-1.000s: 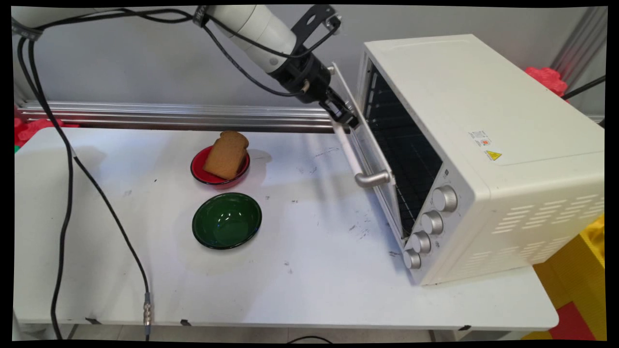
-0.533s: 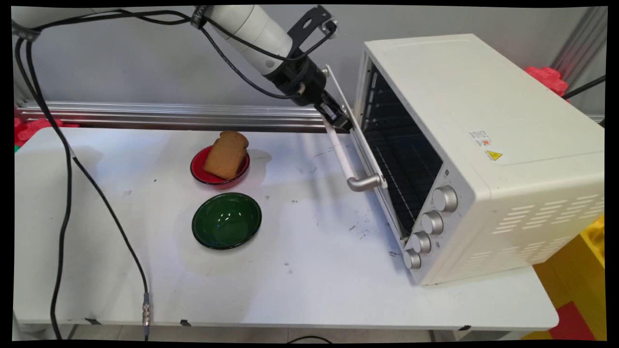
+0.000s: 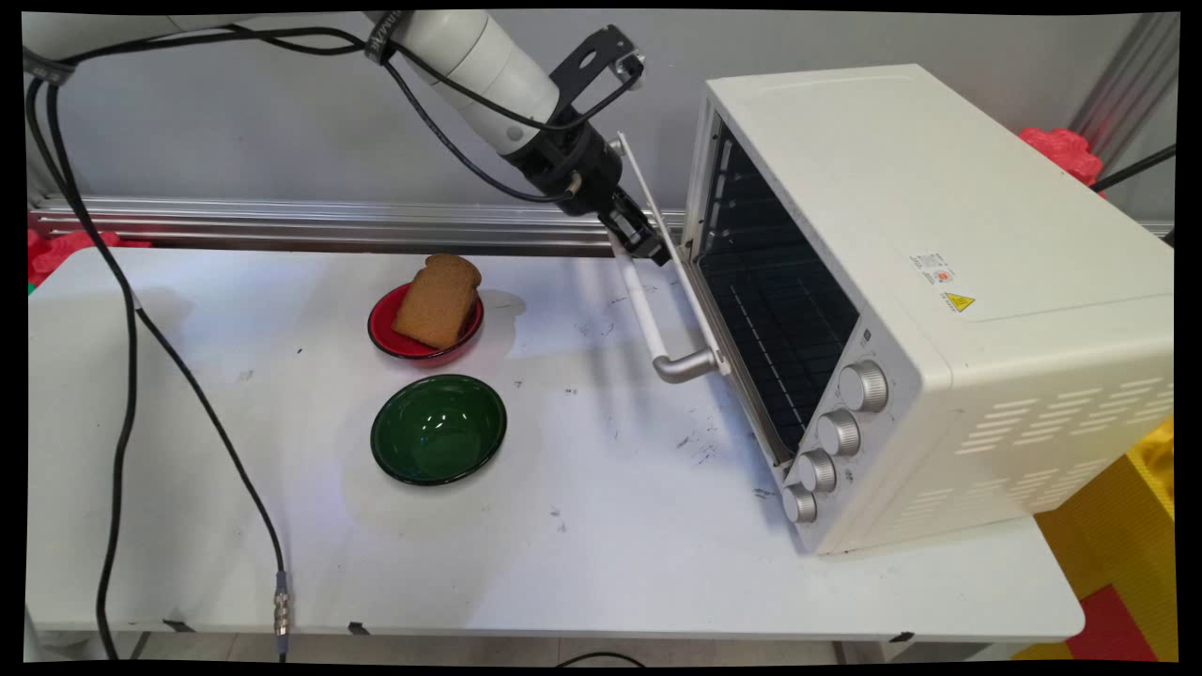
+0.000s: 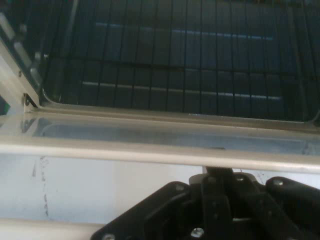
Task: Open the oven
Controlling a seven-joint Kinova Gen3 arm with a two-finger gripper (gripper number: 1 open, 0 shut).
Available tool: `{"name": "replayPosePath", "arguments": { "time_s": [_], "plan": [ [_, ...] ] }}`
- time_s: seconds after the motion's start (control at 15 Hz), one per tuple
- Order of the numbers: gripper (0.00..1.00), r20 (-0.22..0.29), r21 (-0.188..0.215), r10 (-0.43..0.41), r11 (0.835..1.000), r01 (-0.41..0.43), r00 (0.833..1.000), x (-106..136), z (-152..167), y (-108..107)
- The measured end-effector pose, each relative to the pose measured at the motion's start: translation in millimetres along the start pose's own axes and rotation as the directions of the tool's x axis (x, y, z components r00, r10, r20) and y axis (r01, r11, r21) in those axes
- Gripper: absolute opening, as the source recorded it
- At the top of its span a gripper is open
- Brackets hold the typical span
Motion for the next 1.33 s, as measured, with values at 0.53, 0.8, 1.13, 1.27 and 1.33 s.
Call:
{"name": "replayPosePath", "arguments": {
  "time_s": [0.53,0.8,1.13,1.27,1.33],
  "plan": [
    [0.00,0.012,-0.006,0.013,1.000,-0.012,1.000,-12.6,3.6,-0.7],
    [0.00,0.013,-0.005,0.011,1.000,-0.011,1.000,-25.1,3.3,-1.9],
    [0.00,0.013,-0.004,0.019,1.000,-0.019,1.000,-40.2,2.3,-5.0],
    [0.00,0.011,-0.003,0.031,1.000,-0.031,0.999,-46.9,1.1,-6.4],
    [0.00,0.010,-0.003,0.038,0.999,-0.038,0.999,-50.0,0.4,-6.8]
  ]
}}
